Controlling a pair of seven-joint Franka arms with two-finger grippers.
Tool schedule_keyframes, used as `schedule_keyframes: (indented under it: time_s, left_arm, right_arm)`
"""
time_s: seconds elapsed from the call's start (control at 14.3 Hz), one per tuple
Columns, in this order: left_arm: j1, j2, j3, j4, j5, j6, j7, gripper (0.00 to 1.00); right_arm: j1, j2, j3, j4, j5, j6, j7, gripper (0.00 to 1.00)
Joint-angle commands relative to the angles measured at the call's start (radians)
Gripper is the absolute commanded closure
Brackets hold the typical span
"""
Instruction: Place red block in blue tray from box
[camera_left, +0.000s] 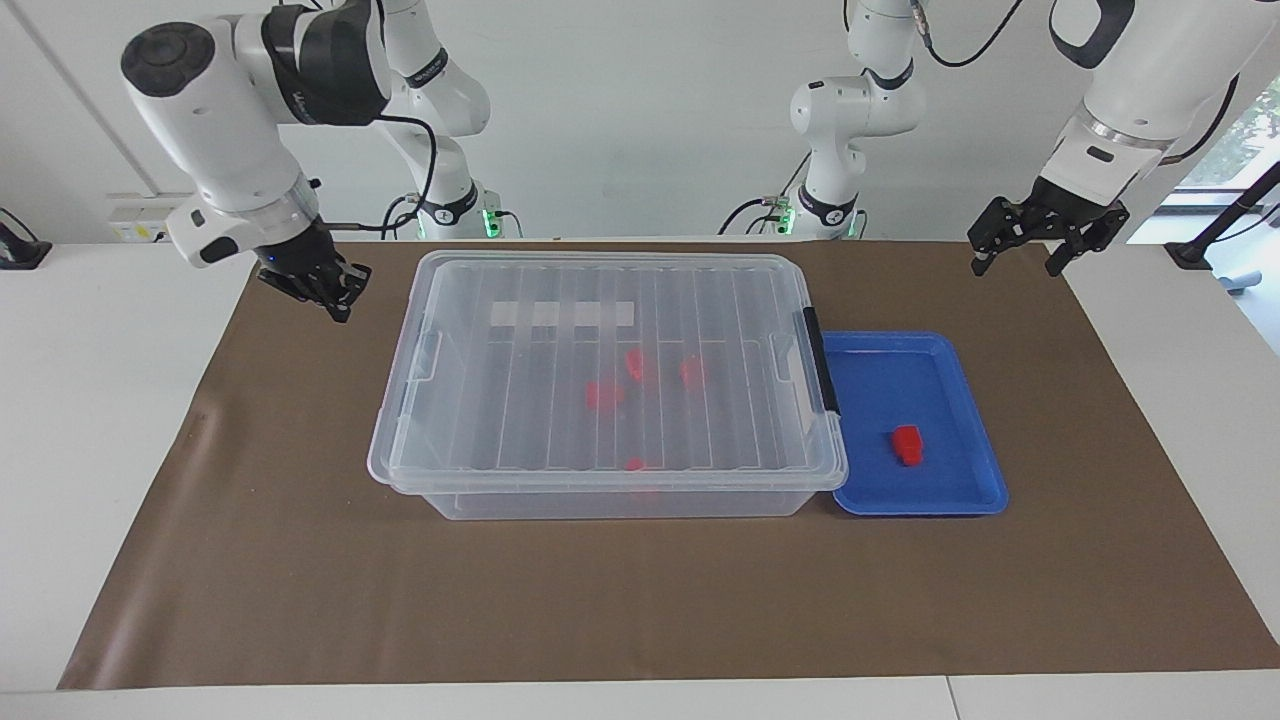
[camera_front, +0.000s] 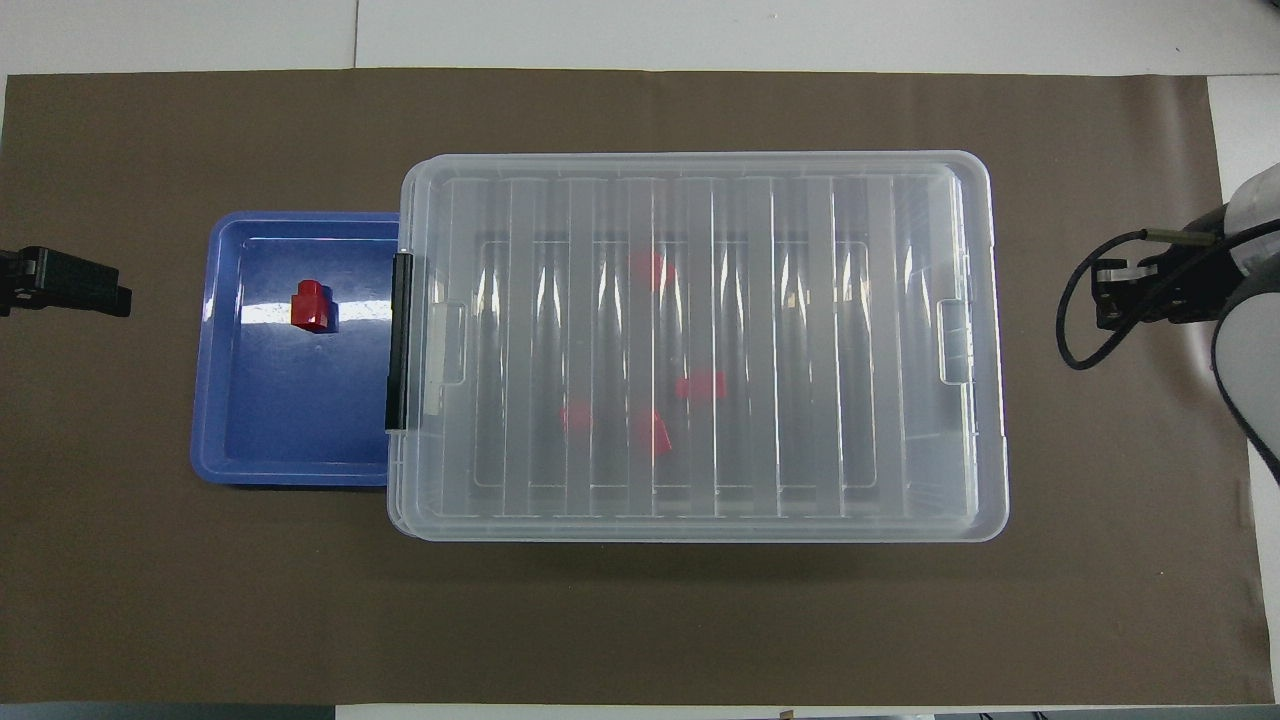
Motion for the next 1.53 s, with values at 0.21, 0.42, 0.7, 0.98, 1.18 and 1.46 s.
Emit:
schedule_keyframes:
  time_s: [0.21,0.42,0.7,0.98,1.18,1.46]
  left_arm:
    - [0.006,-0.029,-0.004,-0.028,-0.024,-0.009,0.042,0.00]
    - [0.006,-0.029,-0.002,-0.028,-0.024,-0.009,0.056,0.00]
    - [0.004,-0.029,-0.001,-0.029,-0.023,-0.014,0.057,0.00]
    - [0.004,-0.030,0.001,-0.031,-0.021,-0.014,0.049,0.00]
    - [0.006,-0.030,0.001,-0.031,-0.021,-0.012,0.049,0.00]
    - [0.016,-0.030,0.001,-0.031,-0.021,-0.012,0.049,0.00]
  right_arm:
    - [-0.006,-0.002,-0.070,0.053,-0.002,-0.087,-0.111,0.00]
    - [-0.007,-0.002,-0.104,0.052,0.005,-0.047,-0.163,0.00]
    - [-0.007,-0.002,-0.095,0.052,0.008,-0.042,-0.167,0.00]
    - [-0.004,-0.001,-0.079,0.053,0.009,-0.040,-0.170,0.00]
    - [-0.003,-0.001,-0.081,0.053,0.009,-0.040,-0.167,0.00]
    - [0.003,-0.039,-0.084,0.044,0.009,-0.044,-0.165,0.00]
